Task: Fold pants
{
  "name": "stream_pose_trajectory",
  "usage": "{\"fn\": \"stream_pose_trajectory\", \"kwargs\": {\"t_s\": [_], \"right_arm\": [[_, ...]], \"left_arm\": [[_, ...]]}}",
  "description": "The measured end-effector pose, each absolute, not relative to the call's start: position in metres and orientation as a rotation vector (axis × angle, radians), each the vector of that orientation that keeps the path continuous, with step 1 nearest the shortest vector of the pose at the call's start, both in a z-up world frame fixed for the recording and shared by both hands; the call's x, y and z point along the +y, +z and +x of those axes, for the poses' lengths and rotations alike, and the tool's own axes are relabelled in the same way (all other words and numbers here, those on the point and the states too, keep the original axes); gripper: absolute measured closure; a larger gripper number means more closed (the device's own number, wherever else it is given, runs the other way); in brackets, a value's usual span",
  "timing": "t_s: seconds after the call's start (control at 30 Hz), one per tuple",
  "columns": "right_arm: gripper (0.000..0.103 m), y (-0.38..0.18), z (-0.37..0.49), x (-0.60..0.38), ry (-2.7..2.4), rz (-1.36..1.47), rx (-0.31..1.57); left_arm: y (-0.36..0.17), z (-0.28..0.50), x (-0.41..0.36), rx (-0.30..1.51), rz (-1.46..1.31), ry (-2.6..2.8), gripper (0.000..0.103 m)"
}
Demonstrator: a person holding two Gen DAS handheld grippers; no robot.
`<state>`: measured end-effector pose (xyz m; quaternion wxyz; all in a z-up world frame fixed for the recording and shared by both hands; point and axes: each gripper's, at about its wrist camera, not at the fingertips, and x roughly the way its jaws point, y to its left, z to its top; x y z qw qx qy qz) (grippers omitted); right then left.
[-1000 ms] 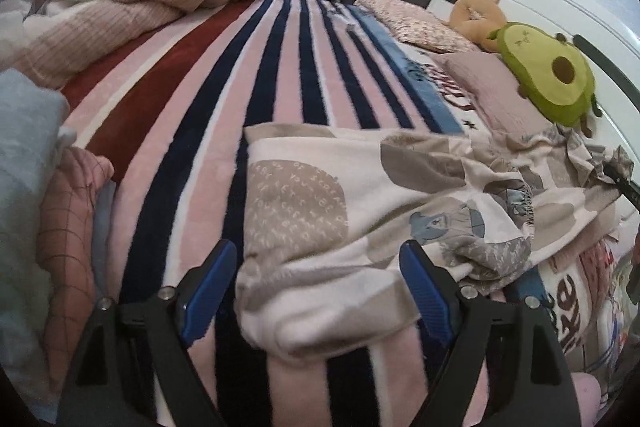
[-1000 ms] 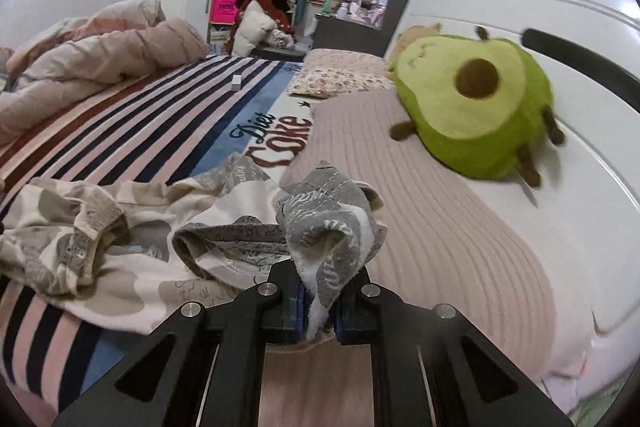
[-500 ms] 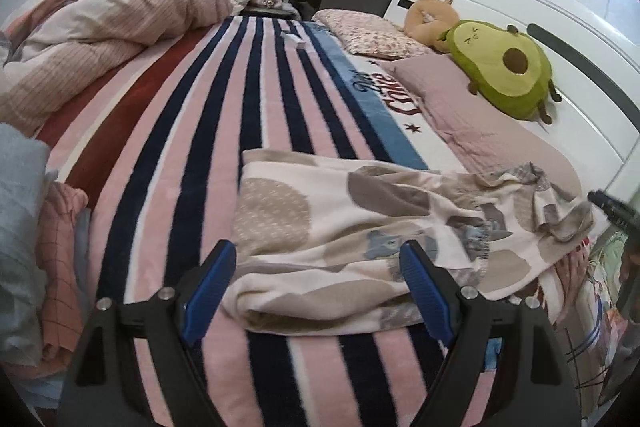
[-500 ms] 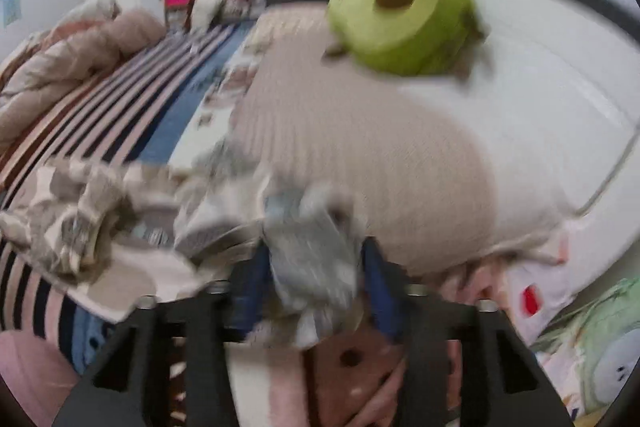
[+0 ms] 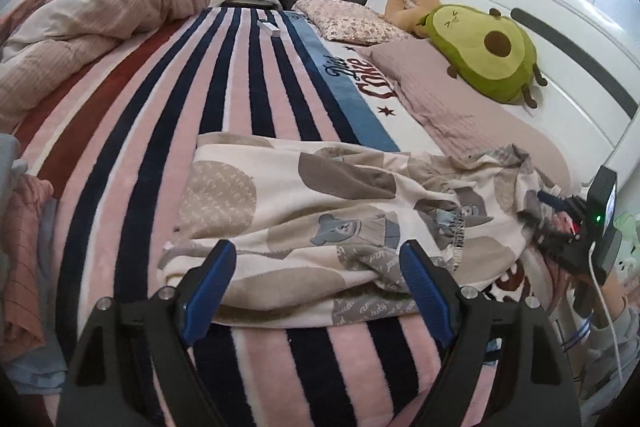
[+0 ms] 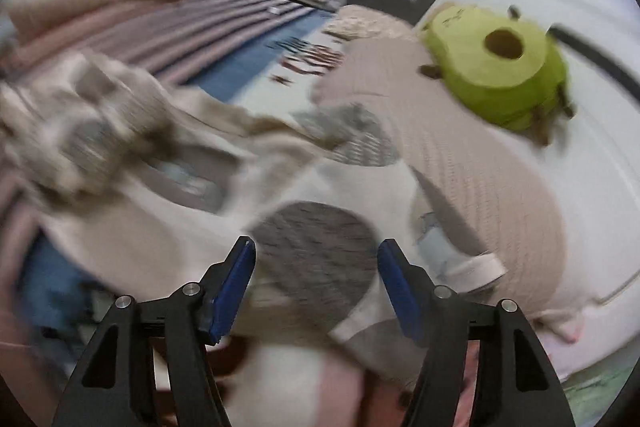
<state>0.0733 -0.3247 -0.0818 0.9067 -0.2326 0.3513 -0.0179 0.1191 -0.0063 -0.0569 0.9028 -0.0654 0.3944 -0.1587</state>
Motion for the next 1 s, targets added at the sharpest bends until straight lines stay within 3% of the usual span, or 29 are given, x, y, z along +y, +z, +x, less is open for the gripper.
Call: {"fn": "stream_pose_trajectory", "kwargs": {"t_s": [0.07,0.1,0.3,0.33,0.4,0.53,0.7,0.77,0.83,0.93,1.0], "right_arm": [[0.087,-0.074,0.075,-0.335,-0.059,-0.452,0.698],[0.098,-0.066,0.078,-0.343,-0.064,-0.414,0.688],[0.098,-0.035,0.1,-0.402,-0.235,-0.348,0.617],[0.098,-0.035,0.105,-0.411,-0.244,-0.323,0.636],[0.085,-0.033,0.113,-0.435,-0.218,-0.201,0.678],[0.033,-0.022,0.095,-0.474,-0.096,0.066,0.662],[0.02,-0.046,0.084,-0.498,0.02,0.204,0.759],[0.008,-0.058,0.088,-0.499,0.087,0.199,0.752],[0.01,-0.059,0.088,-0.497,0.085,0.2,0.762],[0.044,-0.061,0.085,-0.476,0.158,0.181,0.786],[0.045,-0.065,0.088,-0.454,0.161,0.099,0.804]], "left_arm": [[-0.058,0.121,-0.007,0.817,-0.132,-0.323,0.022],[-0.058,0.122,-0.008,0.816,-0.132,-0.323,0.022],[-0.056,0.131,-0.015,0.812,-0.13,-0.33,0.022],[-0.056,0.131,-0.017,0.811,-0.126,-0.332,0.022],[-0.054,0.132,-0.021,0.808,-0.122,-0.335,0.022],[-0.05,0.13,-0.022,0.798,-0.121,-0.343,0.022],[-0.05,0.129,-0.022,0.798,-0.135,-0.347,0.022],[-0.049,0.127,-0.022,0.8,-0.141,-0.355,0.022],[-0.047,0.123,-0.022,0.796,-0.134,-0.355,0.022],[-0.045,0.12,-0.016,0.783,-0.147,-0.346,0.022],[-0.045,0.119,-0.013,0.78,-0.169,-0.342,0.022]]}}
